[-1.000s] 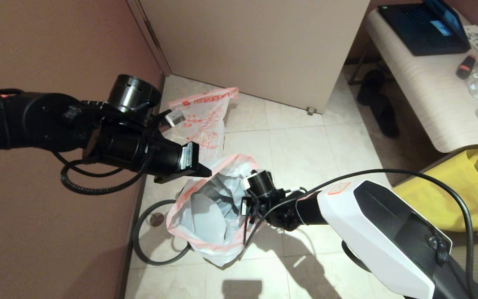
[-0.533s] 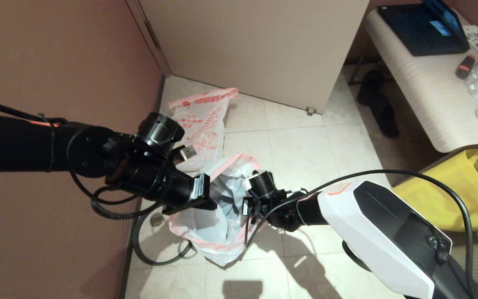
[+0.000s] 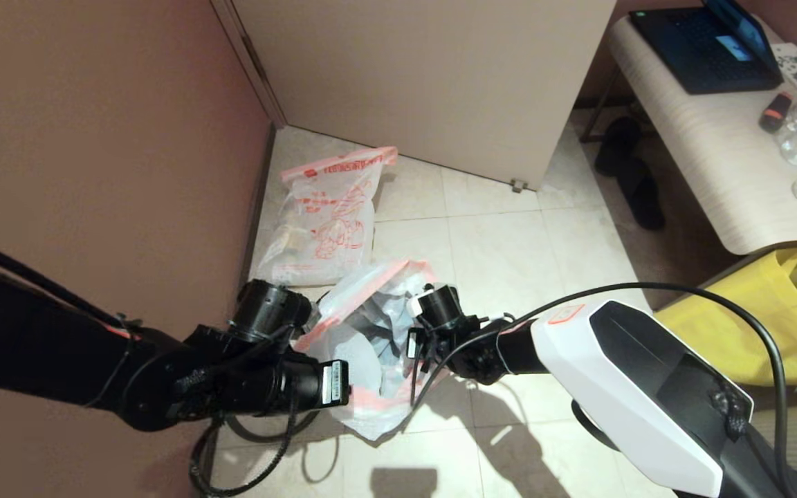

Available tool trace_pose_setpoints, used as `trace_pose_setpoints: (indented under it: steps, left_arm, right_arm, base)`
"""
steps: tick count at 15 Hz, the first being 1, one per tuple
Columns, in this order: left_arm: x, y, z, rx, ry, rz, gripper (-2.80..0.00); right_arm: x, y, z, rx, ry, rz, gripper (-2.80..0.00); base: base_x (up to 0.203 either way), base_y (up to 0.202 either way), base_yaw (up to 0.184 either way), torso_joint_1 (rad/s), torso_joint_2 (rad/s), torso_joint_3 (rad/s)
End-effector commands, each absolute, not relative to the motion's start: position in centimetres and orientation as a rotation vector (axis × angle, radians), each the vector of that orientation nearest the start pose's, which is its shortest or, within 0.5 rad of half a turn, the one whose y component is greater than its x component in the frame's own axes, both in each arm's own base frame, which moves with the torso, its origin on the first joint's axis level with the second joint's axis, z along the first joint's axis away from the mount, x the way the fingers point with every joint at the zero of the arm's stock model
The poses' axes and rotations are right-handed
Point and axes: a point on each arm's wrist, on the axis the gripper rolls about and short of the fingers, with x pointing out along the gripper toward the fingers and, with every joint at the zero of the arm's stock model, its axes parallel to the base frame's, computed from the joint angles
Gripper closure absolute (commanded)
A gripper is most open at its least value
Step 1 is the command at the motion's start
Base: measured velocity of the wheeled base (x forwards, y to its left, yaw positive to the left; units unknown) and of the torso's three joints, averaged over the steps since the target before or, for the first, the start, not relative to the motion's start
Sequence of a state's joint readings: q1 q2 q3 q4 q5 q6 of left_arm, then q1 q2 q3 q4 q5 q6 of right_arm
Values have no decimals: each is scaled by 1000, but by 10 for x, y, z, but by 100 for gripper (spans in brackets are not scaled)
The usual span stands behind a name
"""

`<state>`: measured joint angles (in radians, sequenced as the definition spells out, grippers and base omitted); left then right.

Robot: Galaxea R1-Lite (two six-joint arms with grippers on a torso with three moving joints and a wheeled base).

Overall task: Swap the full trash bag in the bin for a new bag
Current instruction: Put the new garbage bag on the trash can

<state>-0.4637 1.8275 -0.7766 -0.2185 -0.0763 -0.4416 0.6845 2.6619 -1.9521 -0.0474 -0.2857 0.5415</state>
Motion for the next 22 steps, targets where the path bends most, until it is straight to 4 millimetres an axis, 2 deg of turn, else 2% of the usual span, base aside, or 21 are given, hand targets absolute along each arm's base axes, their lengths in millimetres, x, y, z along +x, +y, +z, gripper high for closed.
trace_pose_setpoints:
  steps: [1, 2, 3, 6, 7, 8, 13, 22]
  left_arm:
    - [280, -137, 75, -222, 878, -267, 0]
    - [285, -135, 72, -214, 857, -240, 0]
    - [285, -134, 78, -222, 828, -246, 0]
    - [268, -140, 108, -226, 762, -308, 0]
    - [267, -140, 108, -222, 772, -304, 0]
    - [270, -139, 98, -212, 813, -282, 0]
    - [250, -122, 62, -155, 981, -200, 0]
    - [261, -93, 25, 29, 1127, -118, 0]
  right_arm:
    - [413, 329, 17, 208, 673, 209, 0]
    - [413, 329, 17, 210, 674, 207, 0]
    - [413, 329, 17, 209, 674, 208, 0]
    - [413, 329, 17, 209, 675, 207, 0]
    - [413, 329, 17, 210, 673, 208, 0]
    - [413, 329, 17, 210, 673, 207, 0]
    - [415, 328, 17, 213, 671, 205, 0]
    - [418, 324, 18, 222, 667, 203, 0]
  base:
    - [0, 0, 0, 0, 0, 0]
    - [0, 0, 0, 0, 0, 0]
    - [0, 0, 0, 0, 0, 0]
    - [0, 0, 0, 0, 0, 0]
    - [0, 0, 0, 0, 0, 0]
    - [0, 0, 0, 0, 0, 0]
    - [0, 0, 0, 0, 0, 0]
    - [0, 0, 0, 0, 0, 0]
